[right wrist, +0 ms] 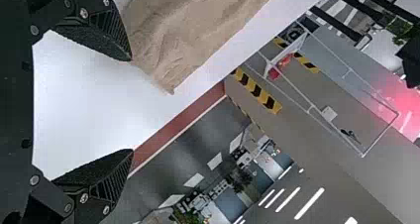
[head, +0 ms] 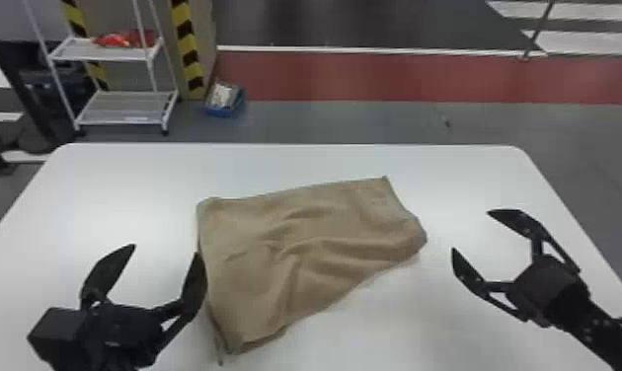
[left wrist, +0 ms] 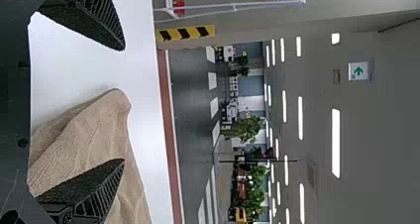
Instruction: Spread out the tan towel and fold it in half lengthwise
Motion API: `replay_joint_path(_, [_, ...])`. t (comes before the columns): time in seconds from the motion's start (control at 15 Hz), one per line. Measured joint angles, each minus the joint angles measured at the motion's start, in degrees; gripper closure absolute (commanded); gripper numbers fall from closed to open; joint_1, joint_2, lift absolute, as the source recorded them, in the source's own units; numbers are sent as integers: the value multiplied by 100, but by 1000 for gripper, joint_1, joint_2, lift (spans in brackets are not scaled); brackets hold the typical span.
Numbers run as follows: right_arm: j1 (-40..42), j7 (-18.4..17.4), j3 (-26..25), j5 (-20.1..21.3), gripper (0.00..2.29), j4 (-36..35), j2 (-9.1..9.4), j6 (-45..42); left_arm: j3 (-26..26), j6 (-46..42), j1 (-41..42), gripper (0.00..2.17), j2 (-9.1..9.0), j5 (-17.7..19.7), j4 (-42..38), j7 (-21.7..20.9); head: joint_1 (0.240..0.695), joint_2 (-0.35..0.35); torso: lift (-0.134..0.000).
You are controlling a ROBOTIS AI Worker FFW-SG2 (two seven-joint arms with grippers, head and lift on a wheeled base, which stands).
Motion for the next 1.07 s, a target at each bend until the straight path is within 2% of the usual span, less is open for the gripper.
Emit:
replay_joint_path(0.27, [-404, 663, -251, -642, 289, 669, 17, 31, -12, 0, -18, 80, 0, -4, 41, -1, 695, -90, -125])
replay_joint_path(0.6, [-1036, 1152, -247, -1034, 289, 1311, 87, 531, -3, 0, 65, 80, 0, -18, -17, 8, 695, -87, -125])
replay_joint_path(0.93, [-1611, 1941, -412, -2176, 343, 2178, 79, 914, -11, 0, 78, 80, 0, -38, -28, 16, 695, -82, -125])
replay_joint_path(1.07, [-1844, 2097, -409, -2365, 343, 2510, 72, 966, -20, 0, 77, 80, 0, -47, -27, 30, 695, -78, -125])
